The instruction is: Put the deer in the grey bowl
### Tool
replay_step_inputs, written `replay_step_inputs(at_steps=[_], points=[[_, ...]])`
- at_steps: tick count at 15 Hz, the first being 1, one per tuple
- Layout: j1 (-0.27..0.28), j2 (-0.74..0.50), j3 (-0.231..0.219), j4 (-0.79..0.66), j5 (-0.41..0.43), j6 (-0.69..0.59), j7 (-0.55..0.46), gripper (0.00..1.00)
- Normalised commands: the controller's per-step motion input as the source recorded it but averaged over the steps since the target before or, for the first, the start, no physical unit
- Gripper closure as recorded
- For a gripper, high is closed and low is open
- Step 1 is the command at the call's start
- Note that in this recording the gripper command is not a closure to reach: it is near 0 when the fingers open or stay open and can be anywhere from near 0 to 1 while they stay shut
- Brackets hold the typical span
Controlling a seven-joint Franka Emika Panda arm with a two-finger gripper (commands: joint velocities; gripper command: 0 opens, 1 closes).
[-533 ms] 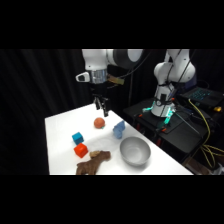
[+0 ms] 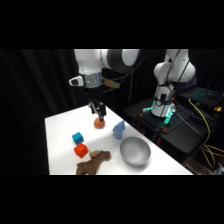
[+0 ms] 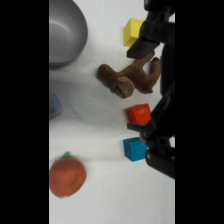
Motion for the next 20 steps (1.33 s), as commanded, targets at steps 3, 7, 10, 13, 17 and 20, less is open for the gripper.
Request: replay_step_inputs(at_steps=[3, 7, 10, 13, 17, 20], points=[[0.089, 0.54, 0.049, 0.56, -0.082, 0.11, 0.21, 0.0], [0.093, 0.49, 0.027, 0.35, -0.057, 0.21, 0.24, 0.0], [0.131, 0.41, -0.031, 0.21, -0.135, 0.34, 0.26, 0.0], [0.091, 0.31, -0.034, 0.19, -0.038, 0.28, 0.2, 0.0], [0.099, 0.27, -0.081, 0.23, -0.027, 0.2, 0.18, 0.0], [0.093, 0.27, -0.116, 0.24, -0.046, 0.14, 0.12, 0.0]])
